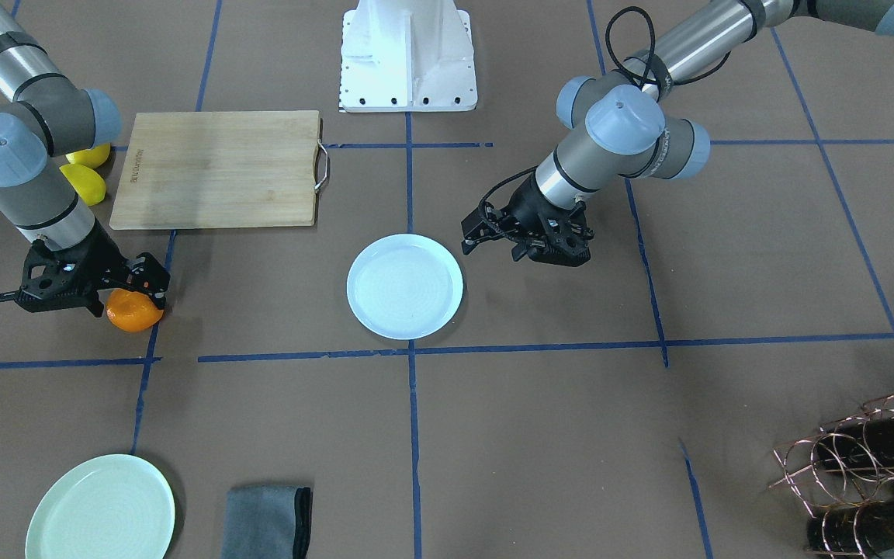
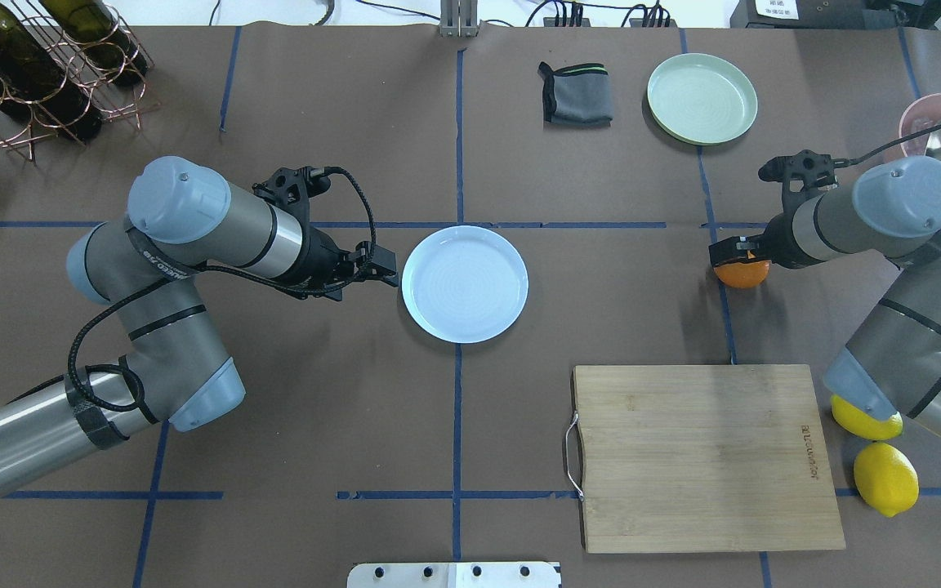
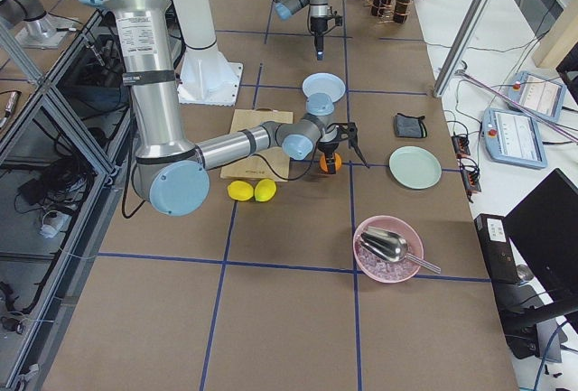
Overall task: Pick orange to plate
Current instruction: 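Lower the right gripper around the orange and close on it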
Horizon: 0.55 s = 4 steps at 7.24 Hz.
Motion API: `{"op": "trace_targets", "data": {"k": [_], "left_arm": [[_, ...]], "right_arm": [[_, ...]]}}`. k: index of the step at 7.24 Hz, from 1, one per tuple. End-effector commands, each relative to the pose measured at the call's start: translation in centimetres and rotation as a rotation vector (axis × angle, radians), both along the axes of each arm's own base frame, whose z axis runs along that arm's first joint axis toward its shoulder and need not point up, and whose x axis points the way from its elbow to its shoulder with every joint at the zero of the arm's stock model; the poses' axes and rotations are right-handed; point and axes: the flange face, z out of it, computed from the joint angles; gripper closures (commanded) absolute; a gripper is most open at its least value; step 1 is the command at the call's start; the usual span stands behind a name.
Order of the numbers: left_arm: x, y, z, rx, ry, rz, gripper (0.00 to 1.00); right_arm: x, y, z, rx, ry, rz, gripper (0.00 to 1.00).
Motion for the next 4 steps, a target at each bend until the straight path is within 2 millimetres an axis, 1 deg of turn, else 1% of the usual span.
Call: {"op": "trace_targets", "data": {"k": [1, 2, 3, 4], "left_arm": [[-0.1, 0.0, -0.1, 0.001, 0.002, -0.001, 0.02], [-0.1, 0.0, -0.1, 0.001, 0.0, -0.002, 0.02], [-0.1, 0.0, -0.1, 0.002, 0.001, -0.002, 0.01], [-0.2, -0.1, -0.1, 0.001, 0.002, -0.002, 0.01]], "right_arm": [[-0.7, -0.6, -0.7, 0.004, -0.007, 0.004, 0.36], [-0.6, -0.7, -0.9, 0.007, -0.01, 0.003, 0.73], [-0.4, -0.6, -1.5, 0.013, -0.018, 0.005, 0.92], [-0.1, -0.2, -4.2, 0.031, -0.057, 0.011, 0.96]]}}
